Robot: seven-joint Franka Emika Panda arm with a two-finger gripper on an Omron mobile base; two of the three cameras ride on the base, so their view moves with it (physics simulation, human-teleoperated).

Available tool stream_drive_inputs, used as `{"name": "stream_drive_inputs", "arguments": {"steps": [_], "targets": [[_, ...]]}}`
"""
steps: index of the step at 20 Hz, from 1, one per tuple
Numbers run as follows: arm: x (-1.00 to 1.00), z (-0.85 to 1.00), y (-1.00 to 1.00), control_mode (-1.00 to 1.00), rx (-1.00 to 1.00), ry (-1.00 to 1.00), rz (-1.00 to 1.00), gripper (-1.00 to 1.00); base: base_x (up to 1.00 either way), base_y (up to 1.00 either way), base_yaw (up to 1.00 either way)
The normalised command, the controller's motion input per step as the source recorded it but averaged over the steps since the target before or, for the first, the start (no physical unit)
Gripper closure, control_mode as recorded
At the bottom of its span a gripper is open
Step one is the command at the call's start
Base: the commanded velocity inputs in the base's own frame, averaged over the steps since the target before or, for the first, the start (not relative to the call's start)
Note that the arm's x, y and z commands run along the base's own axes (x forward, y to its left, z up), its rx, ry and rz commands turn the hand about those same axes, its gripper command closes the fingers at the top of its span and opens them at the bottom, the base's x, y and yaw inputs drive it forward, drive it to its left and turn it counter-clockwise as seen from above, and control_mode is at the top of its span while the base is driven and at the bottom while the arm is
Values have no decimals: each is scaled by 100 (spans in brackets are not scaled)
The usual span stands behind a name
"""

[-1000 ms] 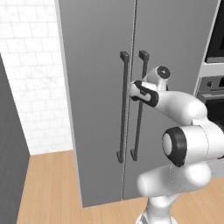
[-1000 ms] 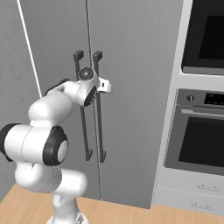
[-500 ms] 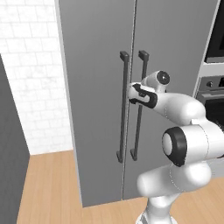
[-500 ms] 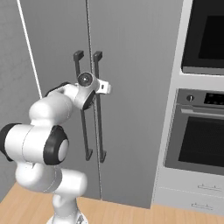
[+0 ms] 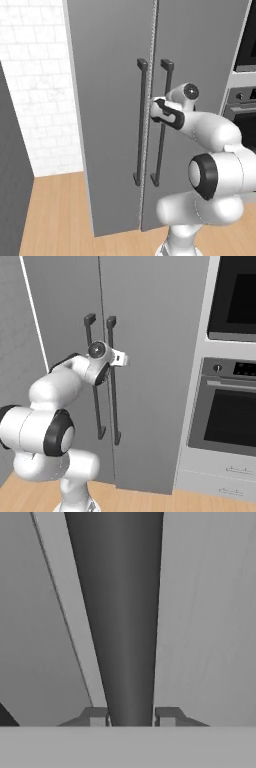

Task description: Take the strawberry from the fridge and place it on top of the pancake, located on the dining counter.

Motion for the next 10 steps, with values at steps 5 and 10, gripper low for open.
{"name": "stream_drive_inputs", "arguments": {"steps": [5,10], "targets": [[-100,0,-95,-100,11,-3,-6,100,0,0,0],[-100,0,-100,-100,14,0,-3,100,0,0,0]]}}
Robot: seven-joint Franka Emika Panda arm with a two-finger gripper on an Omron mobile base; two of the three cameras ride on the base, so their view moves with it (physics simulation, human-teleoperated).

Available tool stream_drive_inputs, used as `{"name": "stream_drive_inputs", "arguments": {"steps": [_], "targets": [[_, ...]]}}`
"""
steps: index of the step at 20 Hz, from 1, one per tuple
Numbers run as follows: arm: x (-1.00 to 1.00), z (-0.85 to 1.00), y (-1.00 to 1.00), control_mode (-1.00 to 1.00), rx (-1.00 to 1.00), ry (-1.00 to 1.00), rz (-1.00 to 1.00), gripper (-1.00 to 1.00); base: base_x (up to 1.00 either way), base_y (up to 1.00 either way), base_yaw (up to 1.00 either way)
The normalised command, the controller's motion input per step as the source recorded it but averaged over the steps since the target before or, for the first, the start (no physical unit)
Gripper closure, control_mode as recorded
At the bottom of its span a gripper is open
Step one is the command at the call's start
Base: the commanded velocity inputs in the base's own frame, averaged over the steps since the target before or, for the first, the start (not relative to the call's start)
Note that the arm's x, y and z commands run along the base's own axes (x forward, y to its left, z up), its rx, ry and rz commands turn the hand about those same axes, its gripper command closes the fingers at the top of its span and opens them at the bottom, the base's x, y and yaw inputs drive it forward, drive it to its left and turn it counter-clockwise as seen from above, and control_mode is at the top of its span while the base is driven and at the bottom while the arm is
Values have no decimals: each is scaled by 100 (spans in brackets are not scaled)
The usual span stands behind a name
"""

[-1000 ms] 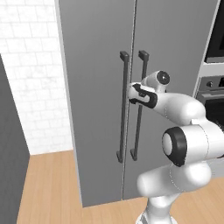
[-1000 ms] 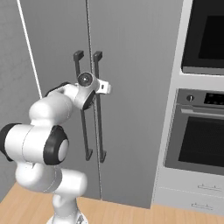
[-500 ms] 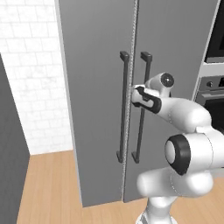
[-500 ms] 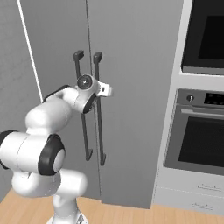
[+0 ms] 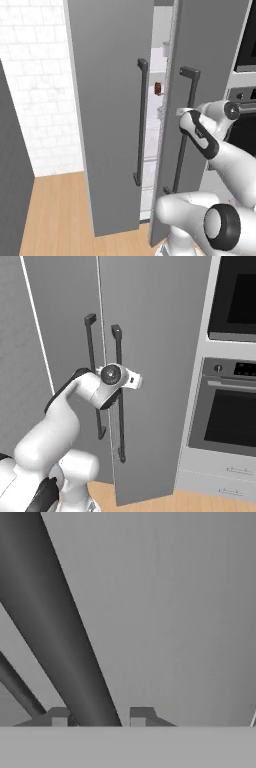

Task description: Take the strawberry from the fridge and place it on top of the pancake, located on the dining counter.

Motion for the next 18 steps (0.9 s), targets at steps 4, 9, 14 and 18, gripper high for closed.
{"name": "stream_drive_inputs", "arguments": {"steps": [4,9,14,18], "targets": [[-69,-11,-66,-100,6,2,0,-100,0,0,0],[-2,-19,-3,-100,-7,3,0,-100,0,0,0],[-54,0,-59,-100,6,1,0,-100,0,0,0],[-64,0,-58,-100,2,0,0,-100,0,0,0]]}}
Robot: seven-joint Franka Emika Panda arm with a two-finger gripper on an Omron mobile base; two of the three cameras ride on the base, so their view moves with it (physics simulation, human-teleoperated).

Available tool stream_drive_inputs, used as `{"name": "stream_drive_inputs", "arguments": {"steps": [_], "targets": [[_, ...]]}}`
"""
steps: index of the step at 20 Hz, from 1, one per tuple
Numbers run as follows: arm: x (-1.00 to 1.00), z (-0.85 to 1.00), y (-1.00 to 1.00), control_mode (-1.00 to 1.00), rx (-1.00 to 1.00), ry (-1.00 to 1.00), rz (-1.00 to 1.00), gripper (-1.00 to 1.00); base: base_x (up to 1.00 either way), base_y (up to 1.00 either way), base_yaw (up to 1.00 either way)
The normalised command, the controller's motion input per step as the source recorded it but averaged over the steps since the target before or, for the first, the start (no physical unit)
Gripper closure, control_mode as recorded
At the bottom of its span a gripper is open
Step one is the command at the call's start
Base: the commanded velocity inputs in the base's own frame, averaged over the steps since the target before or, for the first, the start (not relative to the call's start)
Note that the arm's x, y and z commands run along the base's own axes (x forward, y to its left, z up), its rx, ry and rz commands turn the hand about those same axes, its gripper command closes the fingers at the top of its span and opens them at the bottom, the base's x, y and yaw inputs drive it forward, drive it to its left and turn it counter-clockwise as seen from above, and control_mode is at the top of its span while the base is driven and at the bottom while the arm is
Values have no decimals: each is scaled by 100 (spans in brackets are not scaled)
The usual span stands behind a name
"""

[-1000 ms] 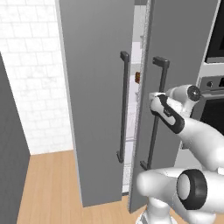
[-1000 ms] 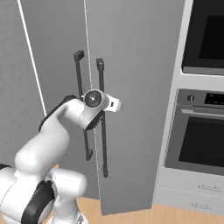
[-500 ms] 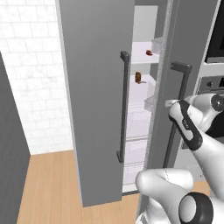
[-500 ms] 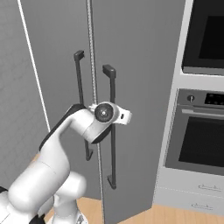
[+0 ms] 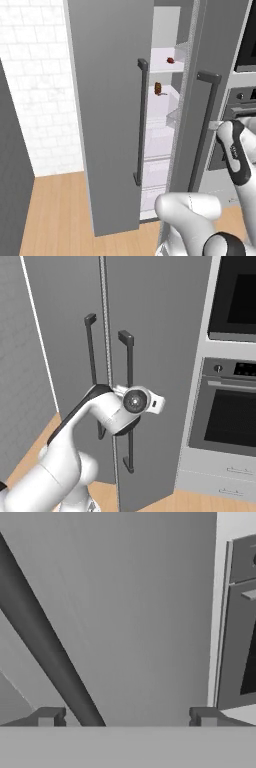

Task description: Take the strawberry from the fridge and place it on top of the pancake, located on the dining counter.

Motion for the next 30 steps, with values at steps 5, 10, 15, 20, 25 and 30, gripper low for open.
{"name": "stream_drive_inputs", "arguments": {"steps": [5,10,15,20,25,30], "targets": [[-94,15,-35,-100,0,-5,0,-100,0,0,0],[-98,49,12,-100,-8,-8,-3,-100,0,0,0],[-42,51,73,-100,-30,0,0,-100,0,0,0],[6,43,100,-100,-39,13,0,-100,0,0,0],[34,47,78,-100,-40,32,2,-100,0,0,0],[53,-30,66,-100,-30,30,0,-100,0,0,0]]}}
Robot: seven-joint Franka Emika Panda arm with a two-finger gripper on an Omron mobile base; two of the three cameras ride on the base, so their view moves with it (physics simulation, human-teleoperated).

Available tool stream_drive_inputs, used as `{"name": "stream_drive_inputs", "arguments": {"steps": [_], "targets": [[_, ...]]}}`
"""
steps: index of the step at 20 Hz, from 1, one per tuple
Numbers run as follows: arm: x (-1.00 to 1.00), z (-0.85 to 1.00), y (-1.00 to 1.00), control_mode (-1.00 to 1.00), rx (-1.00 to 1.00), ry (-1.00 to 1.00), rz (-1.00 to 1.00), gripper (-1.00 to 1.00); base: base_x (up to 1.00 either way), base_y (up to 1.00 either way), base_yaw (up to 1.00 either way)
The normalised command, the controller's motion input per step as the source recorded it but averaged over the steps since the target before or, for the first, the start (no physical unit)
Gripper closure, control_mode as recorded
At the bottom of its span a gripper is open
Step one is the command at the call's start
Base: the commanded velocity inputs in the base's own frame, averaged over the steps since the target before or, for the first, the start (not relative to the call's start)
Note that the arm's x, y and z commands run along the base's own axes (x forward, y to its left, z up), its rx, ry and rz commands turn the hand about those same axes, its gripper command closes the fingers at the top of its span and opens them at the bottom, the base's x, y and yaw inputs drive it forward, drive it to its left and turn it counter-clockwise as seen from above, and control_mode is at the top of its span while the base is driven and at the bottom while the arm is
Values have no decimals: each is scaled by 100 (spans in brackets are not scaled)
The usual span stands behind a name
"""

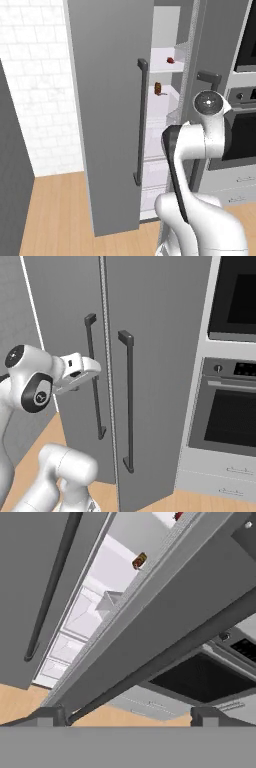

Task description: Take the strawberry from the fridge and place it on top of the pancake, located on the dining counter.

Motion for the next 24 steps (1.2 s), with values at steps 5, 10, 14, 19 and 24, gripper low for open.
{"name": "stream_drive_inputs", "arguments": {"steps": [5,10,14,19,24], "targets": [[44,-29,26,-100,-8,18,0,-100,0,0,0],[52,-8,24,-100,-10,19,0,-100,0,0,0],[41,-3,22,-100,-11,13,0,-100,0,0,0],[42,-4,18,-100,-9,5,0,-100,0,0,0],[72,-6,2,-100,-4,10,0,-100,0,0,0]]}}
